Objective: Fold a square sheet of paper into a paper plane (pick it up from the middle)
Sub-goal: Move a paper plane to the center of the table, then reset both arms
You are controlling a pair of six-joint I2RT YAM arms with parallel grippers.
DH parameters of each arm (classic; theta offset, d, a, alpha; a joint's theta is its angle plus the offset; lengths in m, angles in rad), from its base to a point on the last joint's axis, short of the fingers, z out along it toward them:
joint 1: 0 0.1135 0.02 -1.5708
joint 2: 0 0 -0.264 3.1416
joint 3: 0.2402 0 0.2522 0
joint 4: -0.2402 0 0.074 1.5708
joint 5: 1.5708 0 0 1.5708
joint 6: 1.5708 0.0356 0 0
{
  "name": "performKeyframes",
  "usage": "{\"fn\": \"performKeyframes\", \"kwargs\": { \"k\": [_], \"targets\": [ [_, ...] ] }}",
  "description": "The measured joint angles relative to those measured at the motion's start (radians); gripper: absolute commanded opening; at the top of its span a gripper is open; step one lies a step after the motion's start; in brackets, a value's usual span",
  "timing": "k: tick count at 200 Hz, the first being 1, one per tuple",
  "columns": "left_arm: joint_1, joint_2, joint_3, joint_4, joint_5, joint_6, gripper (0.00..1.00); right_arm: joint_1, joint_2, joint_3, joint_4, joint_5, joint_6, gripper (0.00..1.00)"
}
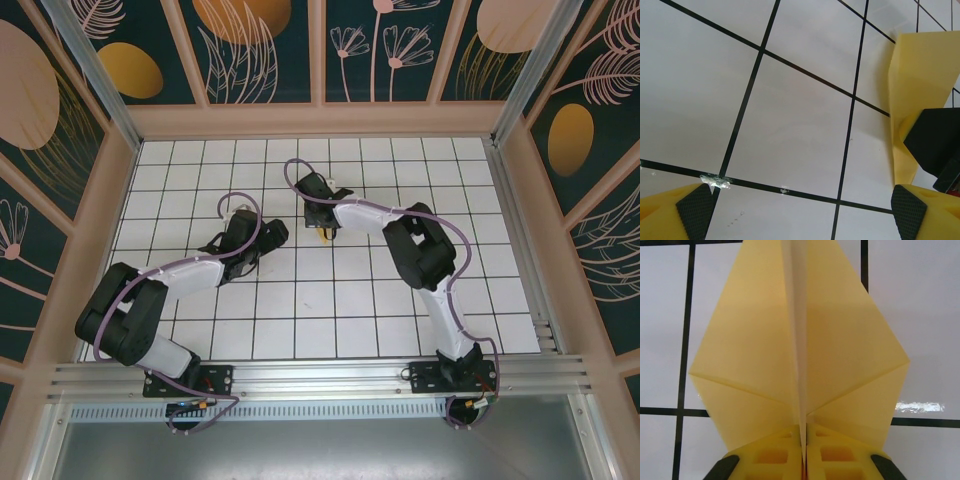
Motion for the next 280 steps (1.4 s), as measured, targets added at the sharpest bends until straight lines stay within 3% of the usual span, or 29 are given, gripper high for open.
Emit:
{"fn": "performKeyframes", "kwargs": {
  "k": [39,75,128,153,176,237,280],
  "targets": [
    [0.000,-0.002,0.000,-0.019,-0.006,0.000,0.95,0.000,-0.001,0.017,-0.010,0.000,-0.004,0.24],
    [0.009,-0.034,0.024,-0.075,-0.028,0.006,0.95,0.000,-0.070,0.019,-0.048,0.001,-0.024,0.42],
    [0.071,-0.159,0.076,-0.135,-0.104,0.066,0.98,-0.034,-0.410,-0.056,0.000,0.045,-0.045,0.69],
    [0.100,-0.219,0.087,-0.148,-0.185,0.129,0.98,-0.112,-0.570,-0.187,0.072,0.093,-0.066,0.80],
    [0.116,-0.267,0.087,-0.152,-0.282,0.198,0.99,-0.206,-0.679,-0.335,0.134,0.133,-0.104,0.98],
    [0.205,-0.444,-0.124,0.037,-0.485,0.353,0.99,-0.489,-0.919,-0.694,0.308,0.197,-0.150,0.99],
    [0.275,-0.461,-0.282,0.212,-0.575,0.458,0.98,-0.659,-1.016,-0.966,0.501,0.203,-0.179,0.99]
  ]
}}
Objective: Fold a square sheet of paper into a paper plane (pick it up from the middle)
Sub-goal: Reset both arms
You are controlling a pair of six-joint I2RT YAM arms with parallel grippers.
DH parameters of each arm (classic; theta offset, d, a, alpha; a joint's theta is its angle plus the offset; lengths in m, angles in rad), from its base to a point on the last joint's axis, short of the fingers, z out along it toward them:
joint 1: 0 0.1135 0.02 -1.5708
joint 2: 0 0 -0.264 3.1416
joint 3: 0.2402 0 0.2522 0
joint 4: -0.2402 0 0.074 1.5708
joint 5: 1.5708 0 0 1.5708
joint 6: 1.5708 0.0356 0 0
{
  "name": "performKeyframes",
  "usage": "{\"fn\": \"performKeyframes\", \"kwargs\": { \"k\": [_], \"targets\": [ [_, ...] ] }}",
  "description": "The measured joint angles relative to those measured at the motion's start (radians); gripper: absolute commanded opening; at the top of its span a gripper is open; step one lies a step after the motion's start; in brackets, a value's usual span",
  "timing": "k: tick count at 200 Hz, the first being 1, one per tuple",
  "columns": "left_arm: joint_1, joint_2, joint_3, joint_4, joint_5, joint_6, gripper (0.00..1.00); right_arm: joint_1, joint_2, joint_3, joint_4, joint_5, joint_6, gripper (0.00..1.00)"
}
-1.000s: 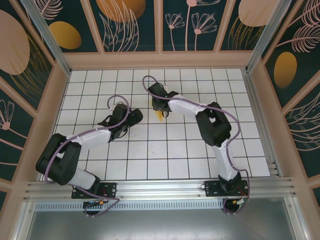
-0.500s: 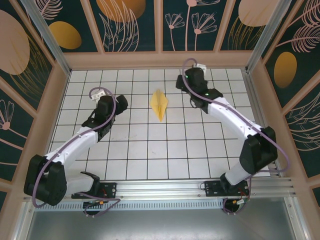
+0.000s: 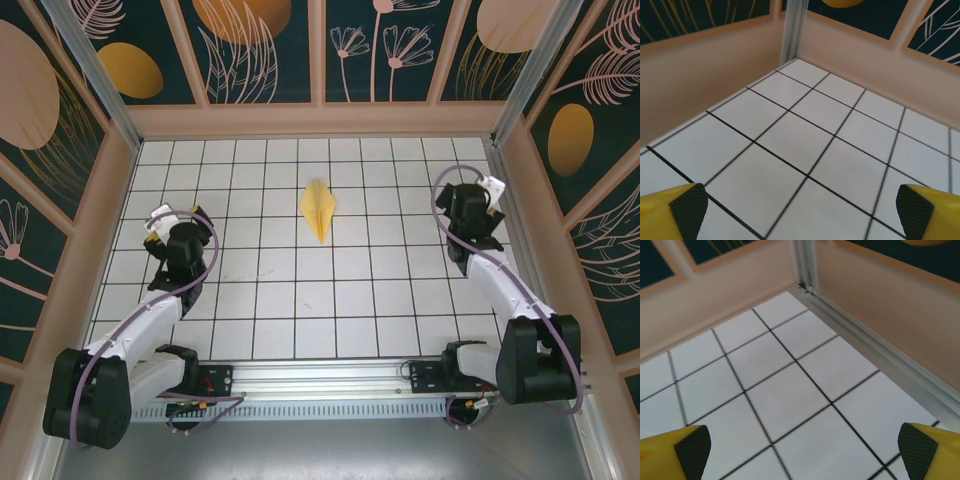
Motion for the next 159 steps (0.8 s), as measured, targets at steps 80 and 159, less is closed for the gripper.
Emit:
{"fn": "performKeyframes", "kwargs": {
  "k": [80,159],
  "targets": [
    [0.098,0.121,-0.195,0.423,0.148,0.227,0.98,-0.079,0.066,-0.260,0.398,-0.155,-0.143,0.99],
    [0.169,0.319,-0.158,0.656,0.436,0.316,0.98,-0.079,0.193,-0.383,0.782,-0.326,-0.254,0.99]
  ]
}}
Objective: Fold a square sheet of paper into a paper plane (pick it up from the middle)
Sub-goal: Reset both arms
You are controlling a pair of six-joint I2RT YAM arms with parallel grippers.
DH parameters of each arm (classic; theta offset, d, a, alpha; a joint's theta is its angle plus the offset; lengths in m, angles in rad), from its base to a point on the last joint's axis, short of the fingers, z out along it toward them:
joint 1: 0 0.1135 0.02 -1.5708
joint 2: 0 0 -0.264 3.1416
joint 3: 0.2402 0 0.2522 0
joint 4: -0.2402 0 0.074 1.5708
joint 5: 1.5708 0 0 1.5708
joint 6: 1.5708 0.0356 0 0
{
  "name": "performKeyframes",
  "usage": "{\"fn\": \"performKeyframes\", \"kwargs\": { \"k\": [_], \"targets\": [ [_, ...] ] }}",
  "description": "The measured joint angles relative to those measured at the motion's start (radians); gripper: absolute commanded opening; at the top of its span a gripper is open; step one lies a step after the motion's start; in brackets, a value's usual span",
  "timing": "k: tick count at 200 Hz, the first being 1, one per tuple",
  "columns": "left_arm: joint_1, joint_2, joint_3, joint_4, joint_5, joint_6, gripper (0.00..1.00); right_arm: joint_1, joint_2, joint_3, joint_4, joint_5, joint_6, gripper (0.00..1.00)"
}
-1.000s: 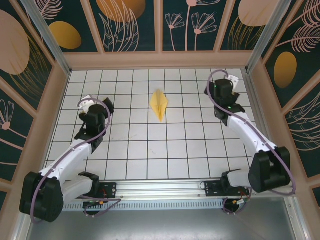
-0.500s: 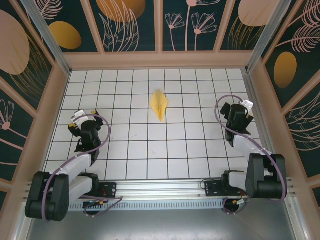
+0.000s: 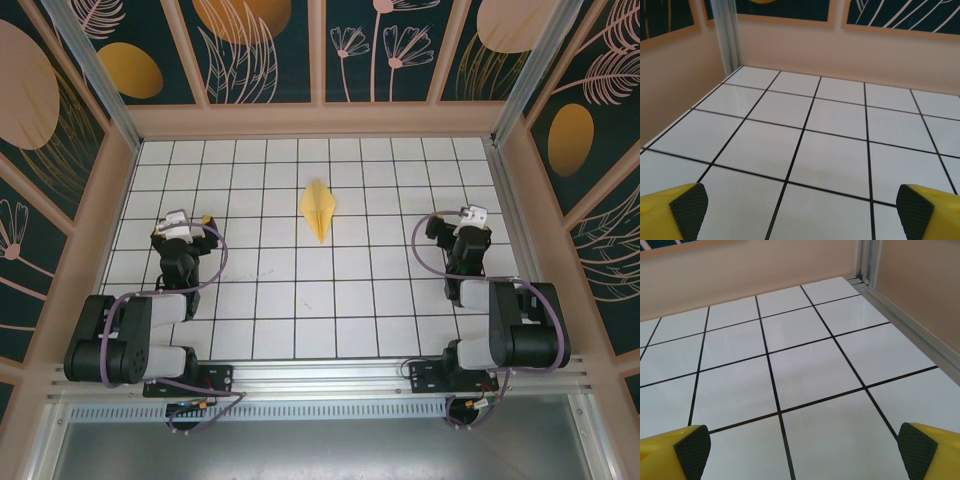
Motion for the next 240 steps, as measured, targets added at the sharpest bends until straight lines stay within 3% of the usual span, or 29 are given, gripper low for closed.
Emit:
{"fn": "performKeyframes", "kwargs": {
  "k": [96,148,191,240],
  "targets": [
    [0.060,0.138,0.015,0.177,0.135,0.016,0.98,0.000,0.135,-0.050,0.259,-0.073,-0.030,0.99],
    [0.060,0.169,-0.047,0.306,0.131,0.015,0.99,0.000,0.136,-0.051,0.289,-0.088,-0.030,0.99],
    [0.060,0.169,-0.047,0.314,0.091,0.011,0.99,0.000,0.136,-0.051,0.289,-0.088,-0.030,0.99],
    [0.060,0.169,-0.031,0.304,0.145,0.018,0.98,0.000,0.136,-0.051,0.289,-0.088,-0.029,0.99]
  ]
}}
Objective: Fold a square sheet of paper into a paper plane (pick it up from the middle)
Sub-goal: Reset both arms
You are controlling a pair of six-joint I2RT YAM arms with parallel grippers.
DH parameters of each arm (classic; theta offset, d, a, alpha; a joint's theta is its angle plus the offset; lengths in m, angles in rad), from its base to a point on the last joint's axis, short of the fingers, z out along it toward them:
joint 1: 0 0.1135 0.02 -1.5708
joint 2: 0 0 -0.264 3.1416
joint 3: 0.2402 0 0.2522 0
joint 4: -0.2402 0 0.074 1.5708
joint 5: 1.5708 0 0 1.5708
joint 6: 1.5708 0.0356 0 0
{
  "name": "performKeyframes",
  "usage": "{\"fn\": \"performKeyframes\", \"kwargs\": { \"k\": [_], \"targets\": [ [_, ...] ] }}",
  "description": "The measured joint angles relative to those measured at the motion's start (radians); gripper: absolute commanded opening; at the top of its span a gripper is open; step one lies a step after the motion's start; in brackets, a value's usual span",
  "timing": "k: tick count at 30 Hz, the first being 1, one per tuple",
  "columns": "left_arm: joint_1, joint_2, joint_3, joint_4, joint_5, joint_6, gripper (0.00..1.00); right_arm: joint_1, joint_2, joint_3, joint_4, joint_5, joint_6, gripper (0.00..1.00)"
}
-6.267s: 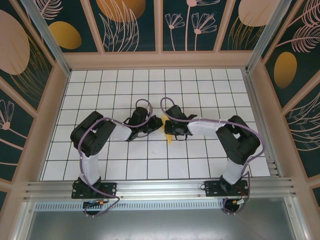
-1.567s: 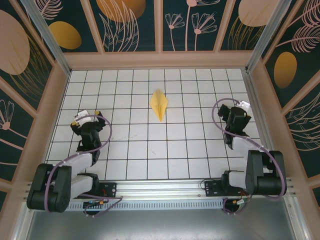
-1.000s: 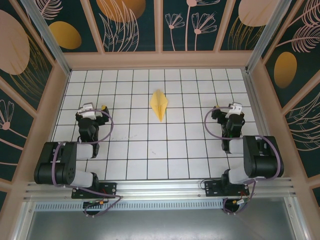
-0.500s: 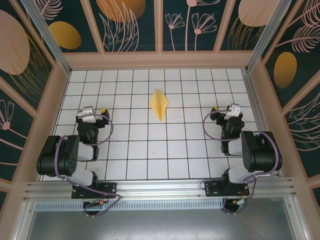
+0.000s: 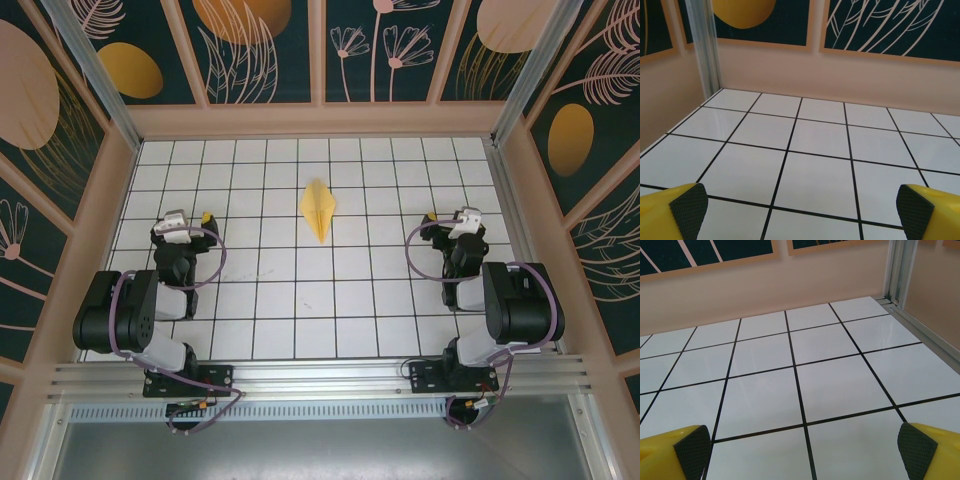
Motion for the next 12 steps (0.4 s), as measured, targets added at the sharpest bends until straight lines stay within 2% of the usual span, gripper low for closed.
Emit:
{"fn": "performKeyframes", "kwargs": {
  "k": [12],
  "targets": [
    [0.000,0.000,0.012,-0.016,0.026,0.006,0.99,0.000,0.000,0.000,0.000,0.000,0.000,0.99]
  ]
}}
